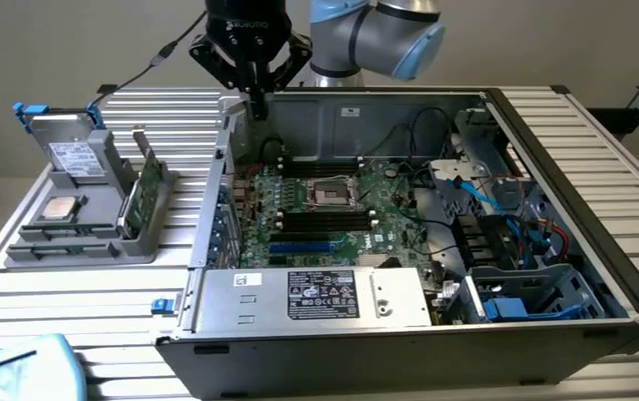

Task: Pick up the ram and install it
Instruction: 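Reach for the ram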

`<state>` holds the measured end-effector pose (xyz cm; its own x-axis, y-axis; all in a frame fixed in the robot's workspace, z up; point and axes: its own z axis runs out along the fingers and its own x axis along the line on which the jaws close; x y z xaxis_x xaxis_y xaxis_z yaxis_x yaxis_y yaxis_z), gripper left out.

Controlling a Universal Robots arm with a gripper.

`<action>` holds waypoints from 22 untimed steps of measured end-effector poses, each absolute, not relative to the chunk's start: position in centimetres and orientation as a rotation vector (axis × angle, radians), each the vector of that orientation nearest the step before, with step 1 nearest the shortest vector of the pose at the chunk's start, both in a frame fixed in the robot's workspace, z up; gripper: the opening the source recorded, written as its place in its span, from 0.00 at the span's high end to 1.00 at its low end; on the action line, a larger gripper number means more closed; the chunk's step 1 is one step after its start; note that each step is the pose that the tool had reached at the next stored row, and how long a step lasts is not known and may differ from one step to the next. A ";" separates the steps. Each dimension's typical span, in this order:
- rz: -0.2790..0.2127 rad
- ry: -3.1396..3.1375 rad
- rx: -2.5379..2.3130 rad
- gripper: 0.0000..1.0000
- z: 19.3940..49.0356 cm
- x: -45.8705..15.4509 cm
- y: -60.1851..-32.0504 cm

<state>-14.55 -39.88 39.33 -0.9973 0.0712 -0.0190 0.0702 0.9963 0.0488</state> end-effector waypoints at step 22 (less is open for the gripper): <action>0.075 3.118 0.111 0.89 39.3 -24.6 -39.9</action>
